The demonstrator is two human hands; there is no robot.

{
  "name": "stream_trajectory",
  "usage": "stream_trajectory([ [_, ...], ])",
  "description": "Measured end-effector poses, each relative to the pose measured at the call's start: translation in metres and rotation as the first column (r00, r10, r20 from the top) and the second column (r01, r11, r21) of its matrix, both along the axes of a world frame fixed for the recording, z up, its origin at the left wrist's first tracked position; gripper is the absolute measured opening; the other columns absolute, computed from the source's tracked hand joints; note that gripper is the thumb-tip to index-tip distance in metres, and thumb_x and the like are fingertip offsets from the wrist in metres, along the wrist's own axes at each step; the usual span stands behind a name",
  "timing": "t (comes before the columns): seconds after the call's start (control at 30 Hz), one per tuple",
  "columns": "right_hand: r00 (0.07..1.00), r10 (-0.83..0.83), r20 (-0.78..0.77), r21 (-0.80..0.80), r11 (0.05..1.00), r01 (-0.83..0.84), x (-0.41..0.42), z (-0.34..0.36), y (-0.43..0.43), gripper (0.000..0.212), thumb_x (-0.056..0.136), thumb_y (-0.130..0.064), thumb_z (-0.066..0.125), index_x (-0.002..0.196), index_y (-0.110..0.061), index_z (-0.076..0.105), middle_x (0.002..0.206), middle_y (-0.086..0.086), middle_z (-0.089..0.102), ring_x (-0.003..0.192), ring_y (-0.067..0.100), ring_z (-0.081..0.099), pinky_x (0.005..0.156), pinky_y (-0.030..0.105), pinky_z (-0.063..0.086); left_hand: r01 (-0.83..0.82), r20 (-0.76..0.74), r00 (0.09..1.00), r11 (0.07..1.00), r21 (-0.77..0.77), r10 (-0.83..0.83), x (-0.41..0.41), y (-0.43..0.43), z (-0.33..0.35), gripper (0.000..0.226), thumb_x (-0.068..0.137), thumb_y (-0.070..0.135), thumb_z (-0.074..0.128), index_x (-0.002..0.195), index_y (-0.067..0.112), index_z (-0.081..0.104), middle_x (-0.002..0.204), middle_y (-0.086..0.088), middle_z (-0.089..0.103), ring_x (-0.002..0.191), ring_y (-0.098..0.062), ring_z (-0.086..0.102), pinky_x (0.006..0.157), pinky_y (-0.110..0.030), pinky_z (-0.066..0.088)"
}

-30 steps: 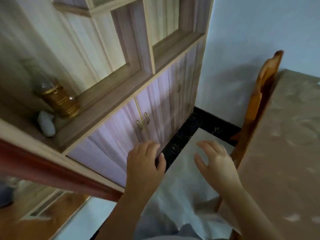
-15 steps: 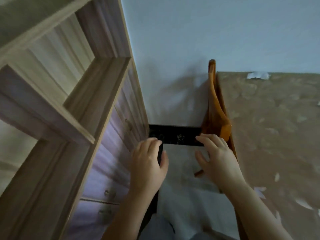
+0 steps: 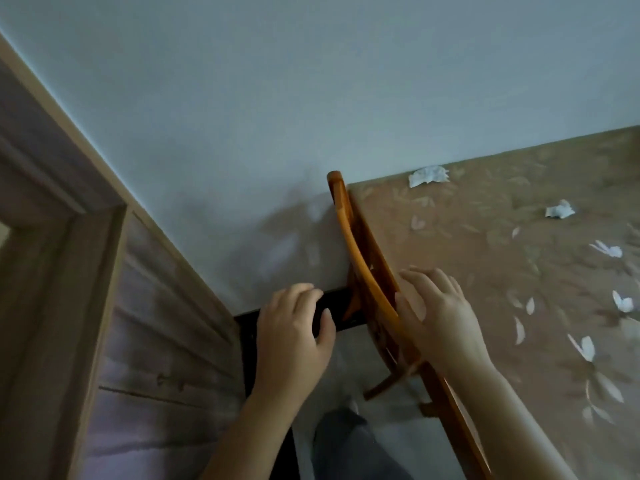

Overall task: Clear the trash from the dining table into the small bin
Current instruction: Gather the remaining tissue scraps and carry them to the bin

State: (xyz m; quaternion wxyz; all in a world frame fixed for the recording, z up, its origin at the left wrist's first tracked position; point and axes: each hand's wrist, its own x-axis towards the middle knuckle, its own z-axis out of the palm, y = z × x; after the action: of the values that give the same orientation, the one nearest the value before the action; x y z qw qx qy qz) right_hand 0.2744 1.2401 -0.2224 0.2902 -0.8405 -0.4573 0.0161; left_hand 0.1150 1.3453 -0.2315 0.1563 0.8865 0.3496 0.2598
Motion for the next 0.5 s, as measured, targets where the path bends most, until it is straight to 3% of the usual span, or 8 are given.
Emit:
stream_trajectory([
  [0.1, 0.998, -0.067, 0.014, 0.046, 0.997, 0.066, 0.039, 0.003, 0.027, 0.031, 0.082, -0.016, 0.062, 0.113, -0.012, 0.059, 0.114, 0.009, 0.061, 0.106, 0.027, 0.054, 0.082, 0.041, 0.049, 0.069, 0.003, 0.998, 0.997, 0.024, -0.069, 0.043, 0.036, 0.011, 0.021, 0.079, 0.010, 0.066, 0.099, 0.004, 0.064, 0.101, -0.011, 0.066, 0.095, -0.027, 0.060, 0.082, -0.031, 0.042],
  [0.27, 0.977, -0.207, 0.053, 0.090, 0.975, 0.202, 0.100, 0.003, 0.057, 0.031, 0.078, -0.011, 0.068, 0.108, -0.008, 0.062, 0.107, 0.010, 0.065, 0.098, 0.029, 0.058, 0.075, 0.032, 0.046, 0.166, 0.044, 0.985, 0.985, 0.037, -0.167, 0.114, 0.085, 0.016, 0.021, 0.084, 0.016, 0.060, 0.101, 0.004, 0.064, 0.103, -0.012, 0.066, 0.097, -0.026, 0.060, 0.086, -0.033, 0.046],
  [0.33, 0.964, -0.261, 0.041, 0.081, 0.963, 0.257, 0.119, 0.001, 0.063, 0.031, 0.078, -0.010, 0.067, 0.109, -0.009, 0.062, 0.108, 0.010, 0.064, 0.099, 0.028, 0.058, 0.076, 0.033, 0.046, 0.203, 0.045, 0.978, 0.979, 0.018, -0.204, 0.141, 0.099, 0.012, 0.022, 0.084, 0.017, 0.058, 0.101, 0.005, 0.064, 0.103, -0.012, 0.066, 0.098, -0.025, 0.060, 0.089, -0.029, 0.038],
  [0.5, 0.931, -0.365, 0.008, 0.002, 0.931, 0.365, 0.161, -0.014, 0.082, 0.029, 0.080, -0.011, 0.065, 0.109, -0.007, 0.062, 0.110, 0.013, 0.064, 0.100, 0.032, 0.057, 0.078, 0.042, 0.049, 0.325, 0.004, 0.946, 0.945, -0.013, -0.325, 0.216, 0.140, -0.003, 0.020, 0.082, 0.015, 0.064, 0.100, 0.007, 0.064, 0.101, -0.010, 0.067, 0.096, -0.023, 0.060, 0.078, -0.030, 0.046],
])
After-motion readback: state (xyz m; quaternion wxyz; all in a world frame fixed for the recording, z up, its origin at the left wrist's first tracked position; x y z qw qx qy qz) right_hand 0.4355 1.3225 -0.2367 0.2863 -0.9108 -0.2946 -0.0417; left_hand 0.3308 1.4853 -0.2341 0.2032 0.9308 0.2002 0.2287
